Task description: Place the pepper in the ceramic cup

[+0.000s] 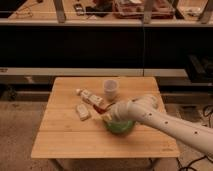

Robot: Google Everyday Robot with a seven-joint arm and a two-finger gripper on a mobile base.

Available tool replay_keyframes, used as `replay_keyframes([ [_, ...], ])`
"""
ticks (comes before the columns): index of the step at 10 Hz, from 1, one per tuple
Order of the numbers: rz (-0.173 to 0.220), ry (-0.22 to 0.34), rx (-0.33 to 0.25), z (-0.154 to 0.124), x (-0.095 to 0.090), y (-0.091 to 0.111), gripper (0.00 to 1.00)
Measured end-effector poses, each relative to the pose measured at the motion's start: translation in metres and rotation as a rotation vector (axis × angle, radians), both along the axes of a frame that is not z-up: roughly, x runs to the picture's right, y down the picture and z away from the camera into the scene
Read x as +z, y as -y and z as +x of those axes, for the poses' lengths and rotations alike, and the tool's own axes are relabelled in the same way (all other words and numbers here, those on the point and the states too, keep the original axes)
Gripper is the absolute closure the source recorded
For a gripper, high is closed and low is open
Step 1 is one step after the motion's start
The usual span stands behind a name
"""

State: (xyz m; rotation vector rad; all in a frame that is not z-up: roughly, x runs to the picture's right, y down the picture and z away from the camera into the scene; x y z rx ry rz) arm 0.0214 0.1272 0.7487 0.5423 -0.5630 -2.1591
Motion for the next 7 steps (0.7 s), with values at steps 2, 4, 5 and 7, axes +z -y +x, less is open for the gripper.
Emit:
replay_keyframes([
  [2,-0.002,0.003,-0.003,-0.002,0.000,0.000,1.00],
  [4,-0.002,0.000,0.000,0.000,0.000,0.000,1.00],
  [5,-0.002,0.001,-0.004,-0.001,0.001,0.000,1.00],
  [7,-0.012,-0.047,0.008,0.024,0.019,0.003,1.00],
])
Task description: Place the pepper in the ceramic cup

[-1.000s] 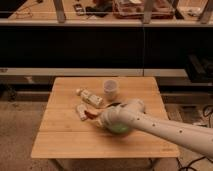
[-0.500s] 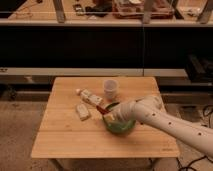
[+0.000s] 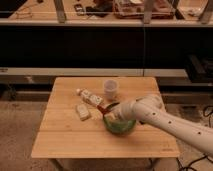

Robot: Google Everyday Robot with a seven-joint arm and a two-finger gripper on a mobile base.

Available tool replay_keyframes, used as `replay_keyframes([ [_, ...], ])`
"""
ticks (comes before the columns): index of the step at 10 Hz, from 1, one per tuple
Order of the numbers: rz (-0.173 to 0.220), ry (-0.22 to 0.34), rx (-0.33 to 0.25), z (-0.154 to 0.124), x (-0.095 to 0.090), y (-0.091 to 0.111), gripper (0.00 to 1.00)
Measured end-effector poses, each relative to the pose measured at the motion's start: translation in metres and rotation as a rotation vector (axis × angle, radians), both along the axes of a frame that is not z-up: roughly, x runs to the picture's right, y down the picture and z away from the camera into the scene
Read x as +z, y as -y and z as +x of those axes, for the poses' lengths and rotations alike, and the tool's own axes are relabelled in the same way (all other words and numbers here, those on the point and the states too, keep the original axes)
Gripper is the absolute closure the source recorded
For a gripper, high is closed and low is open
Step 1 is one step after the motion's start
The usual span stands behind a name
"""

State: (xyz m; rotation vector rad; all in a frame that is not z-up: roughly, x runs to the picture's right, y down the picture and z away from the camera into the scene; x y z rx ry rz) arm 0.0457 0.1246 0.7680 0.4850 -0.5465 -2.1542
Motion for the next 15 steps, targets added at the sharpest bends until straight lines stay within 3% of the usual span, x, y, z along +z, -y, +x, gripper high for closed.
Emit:
replay_keyframes([
  [1,-0.006,-0.048,0.017,0.029,0.019,0.003,1.00],
  [4,-0.005,-0.126,0.095,0.083,0.057,0.023,1.00],
  [7,0.055,-0.168,0.150,0.114,0.069,0.072,1.00],
  [9,0.062,-0.192,0.150,0.129,0.073,0.088,1.00],
  [12,0.039,-0.153,0.150,0.134,0.069,0.121,1.00],
  [15,0.049,-0.080,0.155,0.124,0.054,0.166,1.00],
])
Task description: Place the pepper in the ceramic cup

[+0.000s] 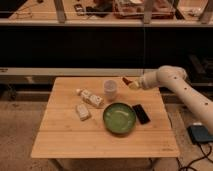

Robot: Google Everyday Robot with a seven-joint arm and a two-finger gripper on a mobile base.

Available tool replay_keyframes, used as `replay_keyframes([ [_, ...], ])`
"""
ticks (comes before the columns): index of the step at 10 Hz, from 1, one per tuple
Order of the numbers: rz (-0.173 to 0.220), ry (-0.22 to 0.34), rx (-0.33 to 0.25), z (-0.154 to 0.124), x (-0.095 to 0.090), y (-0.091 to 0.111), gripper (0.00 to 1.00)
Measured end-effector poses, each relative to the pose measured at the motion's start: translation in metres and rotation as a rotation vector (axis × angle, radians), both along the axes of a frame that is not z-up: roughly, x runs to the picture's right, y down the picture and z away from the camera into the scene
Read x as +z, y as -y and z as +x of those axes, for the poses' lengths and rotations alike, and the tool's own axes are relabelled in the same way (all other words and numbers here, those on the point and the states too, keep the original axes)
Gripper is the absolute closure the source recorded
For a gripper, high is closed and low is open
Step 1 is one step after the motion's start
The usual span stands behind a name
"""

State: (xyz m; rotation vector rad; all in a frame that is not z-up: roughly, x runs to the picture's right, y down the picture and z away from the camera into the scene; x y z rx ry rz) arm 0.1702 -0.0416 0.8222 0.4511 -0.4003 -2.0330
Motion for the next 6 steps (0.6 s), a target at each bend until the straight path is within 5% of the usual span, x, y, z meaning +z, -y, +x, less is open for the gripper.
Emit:
replay_keyframes([
  [2,0.012,0.034,-0.038,-0.012,-0.004,0.021,1.00],
  [6,-0.002,0.099,-0.107,-0.047,0.001,0.022,1.00],
])
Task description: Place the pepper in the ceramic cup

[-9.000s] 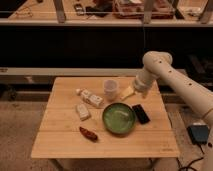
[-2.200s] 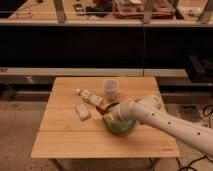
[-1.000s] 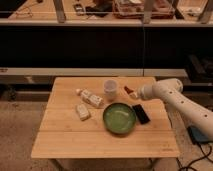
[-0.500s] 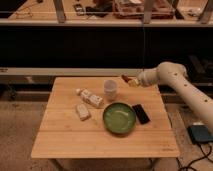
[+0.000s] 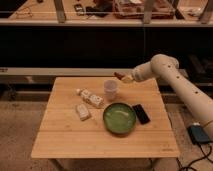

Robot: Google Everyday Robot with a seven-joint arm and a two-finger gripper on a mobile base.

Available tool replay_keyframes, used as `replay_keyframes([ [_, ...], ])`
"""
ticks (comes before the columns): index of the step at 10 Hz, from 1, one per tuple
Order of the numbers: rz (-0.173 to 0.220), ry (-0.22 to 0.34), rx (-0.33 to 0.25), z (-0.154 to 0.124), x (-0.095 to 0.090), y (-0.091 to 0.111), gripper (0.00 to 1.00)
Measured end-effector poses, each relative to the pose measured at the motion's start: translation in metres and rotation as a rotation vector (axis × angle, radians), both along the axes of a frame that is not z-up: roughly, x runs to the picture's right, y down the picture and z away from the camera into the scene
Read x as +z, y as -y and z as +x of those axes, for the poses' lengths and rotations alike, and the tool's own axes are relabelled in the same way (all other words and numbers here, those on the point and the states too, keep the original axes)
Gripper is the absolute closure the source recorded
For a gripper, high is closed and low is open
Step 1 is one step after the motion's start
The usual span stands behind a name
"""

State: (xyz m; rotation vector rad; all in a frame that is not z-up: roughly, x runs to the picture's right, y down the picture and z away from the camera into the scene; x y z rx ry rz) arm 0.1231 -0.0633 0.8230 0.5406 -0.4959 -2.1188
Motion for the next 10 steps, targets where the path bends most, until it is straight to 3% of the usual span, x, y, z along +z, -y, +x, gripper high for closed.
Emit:
replay_keyframes([
  [3,-0.007,0.039,-0.031,-0.017,0.003,-0.003,0.96],
  [10,-0.022,0.092,-0.056,-0.029,0.000,-0.007,0.28],
])
